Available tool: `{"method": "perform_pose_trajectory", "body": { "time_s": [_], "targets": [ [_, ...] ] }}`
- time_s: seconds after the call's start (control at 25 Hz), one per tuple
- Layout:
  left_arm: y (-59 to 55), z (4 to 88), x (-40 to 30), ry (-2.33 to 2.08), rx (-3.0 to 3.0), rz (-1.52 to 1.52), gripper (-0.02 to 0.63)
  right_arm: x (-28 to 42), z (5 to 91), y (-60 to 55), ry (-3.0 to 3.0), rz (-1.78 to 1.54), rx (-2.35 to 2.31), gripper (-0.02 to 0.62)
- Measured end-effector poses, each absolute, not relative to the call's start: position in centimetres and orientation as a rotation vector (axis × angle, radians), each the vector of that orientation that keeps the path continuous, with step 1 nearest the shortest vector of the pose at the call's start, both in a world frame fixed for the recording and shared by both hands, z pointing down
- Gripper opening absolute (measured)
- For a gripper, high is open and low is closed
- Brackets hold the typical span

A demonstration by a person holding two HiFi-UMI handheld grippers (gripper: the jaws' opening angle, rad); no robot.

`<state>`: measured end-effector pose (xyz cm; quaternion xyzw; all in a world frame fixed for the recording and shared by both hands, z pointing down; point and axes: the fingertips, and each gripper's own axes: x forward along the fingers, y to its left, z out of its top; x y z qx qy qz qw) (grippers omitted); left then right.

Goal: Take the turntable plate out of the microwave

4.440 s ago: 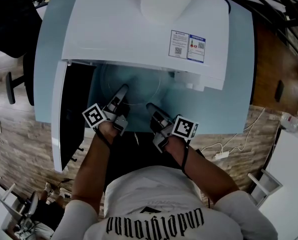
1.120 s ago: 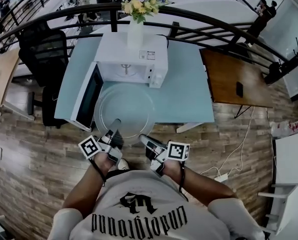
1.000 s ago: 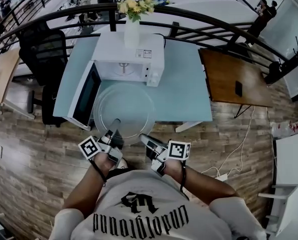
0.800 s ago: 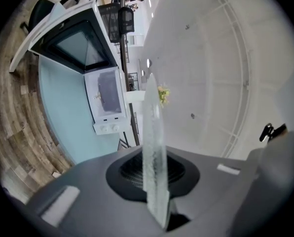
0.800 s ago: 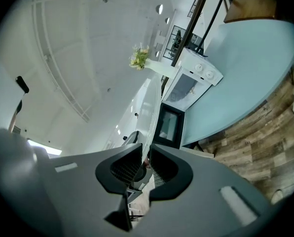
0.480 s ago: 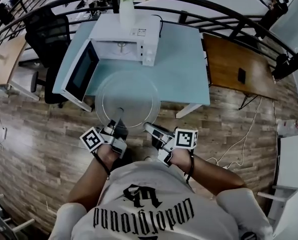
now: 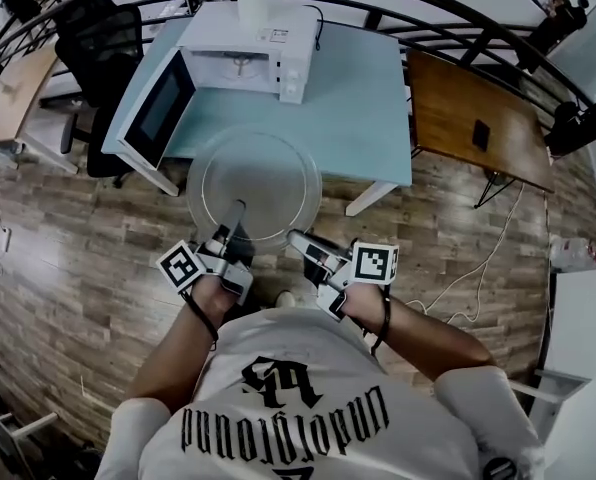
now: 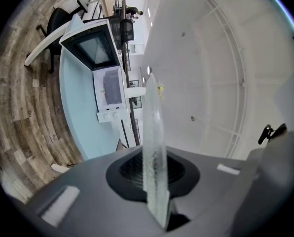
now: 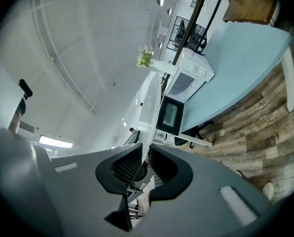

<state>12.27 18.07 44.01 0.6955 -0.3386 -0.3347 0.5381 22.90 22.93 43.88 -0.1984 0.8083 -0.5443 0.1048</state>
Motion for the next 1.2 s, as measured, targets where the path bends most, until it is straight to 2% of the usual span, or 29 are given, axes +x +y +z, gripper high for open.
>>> {"method": "perform_pose_trajectory", "body": {
  "time_s": [1.2],
  "targets": [
    [21.5,42.9,10.5,-0.804,1.665,-0.816,0.075,21.2,43.5,26.4,2.387,-1.616,-0.579,0.046]
  ]
}}
